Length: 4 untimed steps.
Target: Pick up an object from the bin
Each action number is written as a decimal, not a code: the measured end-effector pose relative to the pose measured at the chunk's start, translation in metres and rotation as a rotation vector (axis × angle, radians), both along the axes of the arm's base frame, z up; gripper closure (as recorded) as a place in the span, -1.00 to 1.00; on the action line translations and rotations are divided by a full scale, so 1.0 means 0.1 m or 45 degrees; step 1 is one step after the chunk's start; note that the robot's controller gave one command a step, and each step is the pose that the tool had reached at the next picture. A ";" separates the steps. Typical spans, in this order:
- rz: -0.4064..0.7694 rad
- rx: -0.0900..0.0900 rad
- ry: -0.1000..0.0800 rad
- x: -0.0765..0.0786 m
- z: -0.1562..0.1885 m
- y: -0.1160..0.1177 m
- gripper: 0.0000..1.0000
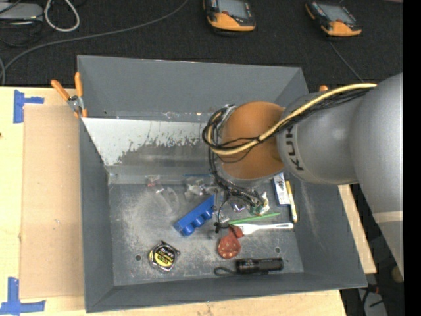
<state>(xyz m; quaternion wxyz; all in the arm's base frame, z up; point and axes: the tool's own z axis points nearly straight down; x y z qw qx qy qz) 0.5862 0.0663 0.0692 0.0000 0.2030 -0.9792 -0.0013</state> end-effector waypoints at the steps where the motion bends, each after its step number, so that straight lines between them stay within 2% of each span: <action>1: 0.076 0.001 0.004 -0.08 0.00 0.00 1.00; 3: 0.073 0.001 0.006 -0.08 0.09 0.01 1.00; 4: 0.070 0.002 0.014 -0.10 0.46 0.01 1.00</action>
Offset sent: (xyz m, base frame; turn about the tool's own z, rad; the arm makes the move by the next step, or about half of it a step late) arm 0.0000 0.0000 0.0000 0.0000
